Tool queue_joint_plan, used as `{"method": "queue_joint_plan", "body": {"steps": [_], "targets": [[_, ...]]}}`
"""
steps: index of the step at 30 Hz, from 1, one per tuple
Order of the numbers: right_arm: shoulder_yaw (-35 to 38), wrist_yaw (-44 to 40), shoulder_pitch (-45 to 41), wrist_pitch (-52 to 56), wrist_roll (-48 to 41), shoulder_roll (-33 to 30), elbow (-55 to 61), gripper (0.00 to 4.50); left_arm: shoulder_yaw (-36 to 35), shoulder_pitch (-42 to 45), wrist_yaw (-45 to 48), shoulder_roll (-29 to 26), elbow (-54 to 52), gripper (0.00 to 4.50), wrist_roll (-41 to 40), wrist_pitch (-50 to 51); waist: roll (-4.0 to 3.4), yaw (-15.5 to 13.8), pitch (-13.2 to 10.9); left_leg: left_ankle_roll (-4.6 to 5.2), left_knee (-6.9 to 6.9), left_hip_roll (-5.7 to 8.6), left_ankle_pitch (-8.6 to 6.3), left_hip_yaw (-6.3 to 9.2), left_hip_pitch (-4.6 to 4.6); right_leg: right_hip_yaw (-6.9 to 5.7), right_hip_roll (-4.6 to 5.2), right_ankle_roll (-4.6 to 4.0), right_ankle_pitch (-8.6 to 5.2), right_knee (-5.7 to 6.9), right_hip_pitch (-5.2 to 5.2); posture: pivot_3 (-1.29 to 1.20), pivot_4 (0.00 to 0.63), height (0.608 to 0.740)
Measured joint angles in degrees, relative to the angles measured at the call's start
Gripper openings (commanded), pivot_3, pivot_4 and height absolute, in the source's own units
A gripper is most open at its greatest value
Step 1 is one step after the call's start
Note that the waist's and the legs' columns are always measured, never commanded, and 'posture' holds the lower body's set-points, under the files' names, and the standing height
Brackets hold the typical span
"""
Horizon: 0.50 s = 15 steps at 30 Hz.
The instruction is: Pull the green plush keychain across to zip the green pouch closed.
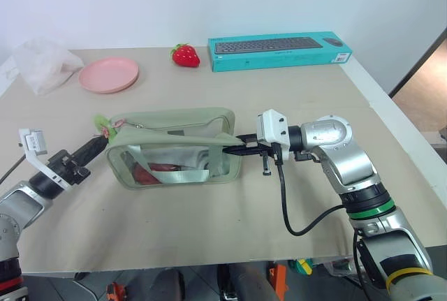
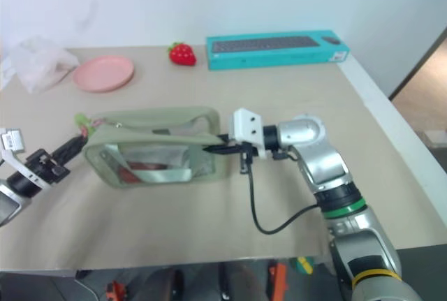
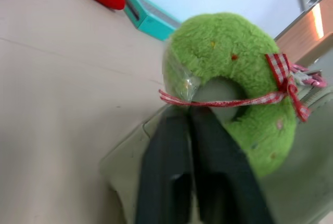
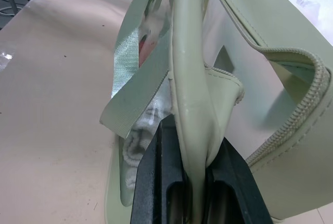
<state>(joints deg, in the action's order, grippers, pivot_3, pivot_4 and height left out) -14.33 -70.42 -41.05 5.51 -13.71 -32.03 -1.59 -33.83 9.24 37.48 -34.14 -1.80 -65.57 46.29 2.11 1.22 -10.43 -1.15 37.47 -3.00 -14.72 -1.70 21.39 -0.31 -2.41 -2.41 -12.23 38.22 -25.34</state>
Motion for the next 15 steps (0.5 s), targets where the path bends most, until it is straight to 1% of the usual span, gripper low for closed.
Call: {"method": "queue_joint_plan", "body": {"steps": [2,5,6,10,12,14,15], "targets": [[0.0,0.0,0.0,0.0,0.1,0.0,0.0,0.00,-0.6,3.0,-1.1,0.4,-1.8,0.06,-1.7,-0.9,0.14,0.0,0.0,-0.25,0.00,0.00,0.12,0.03,0.06,-0.03,-0.05,0.00,0.03,0.00,0.00,0.00,0.150,0.740],[0.0,0.0,0.0,-0.2,0.5,0.1,-0.1,0.00,-0.9,7.6,-2.4,0.4,-5.5,0.06,-5.9,-0.9,0.18,0.0,0.0,-0.33,0.00,0.02,0.15,0.02,0.06,-0.02,-0.02,0.05,0.07,-0.01,0.02,0.00,0.150,0.740],[0.0,-0.1,0.0,-0.3,0.5,0.1,-0.1,0.00,-0.5,9.3,-3.2,0.4,-7.6,0.06,-7.9,-0.8,0.18,0.0,0.0,-0.34,0.00,0.04,0.16,0.01,0.05,0.02,0.00,0.07,0.08,-0.01,0.03,0.00,0.150,0.740],[0.0,-0.1,0.0,-0.6,0.6,0.4,-0.4,0.00,2.6,11.3,-4.0,0.3,-11.3,0.06,-11.0,0.6,0.18,0.1,0.0,-0.37,0.00,0.04,0.15,0.02,0.01,0.18,-0.01,0.10,0.10,-0.01,0.03,0.00,0.150,0.740],[0.0,-0.1,0.0,-0.7,0.6,0.5,-0.4,0.00,5.3,11.2,-3.7,-0.9,-12.4,0.06,-10.5,1.9,0.19,0.1,0.0,-0.46,0.00,0.04,0.18,0.01,0.02,0.17,-0.04,0.10,0.10,-0.01,0.03,0.00,0.150,0.740],[0.0,0.0,-0.1,-0.7,0.7,0.6,-0.4,0.00,9.1,10.6,-2.6,-3.3,-13.7,0.06,-7.9,3.0,0.18,0.1,0.0,-0.53,-0.02,0.03,0.21,0.02,0.00,0.18,-0.06,0.10,0.10,0.00,0.02,0.00,0.150,0.740],[0.0,0.0,0.0,-0.7,0.8,0.6,-0.4,0.00,9.8,10.4,-2.3,-3.6,-13.8,0.06,-7.0,3.1,0.18,0.1,0.0,-0.53,-0.02,0.03,0.21,0.02,-0.02,0.18,-0.06,0.10,0.10,0.00,0.02,0.00,0.150,0.740]]}}
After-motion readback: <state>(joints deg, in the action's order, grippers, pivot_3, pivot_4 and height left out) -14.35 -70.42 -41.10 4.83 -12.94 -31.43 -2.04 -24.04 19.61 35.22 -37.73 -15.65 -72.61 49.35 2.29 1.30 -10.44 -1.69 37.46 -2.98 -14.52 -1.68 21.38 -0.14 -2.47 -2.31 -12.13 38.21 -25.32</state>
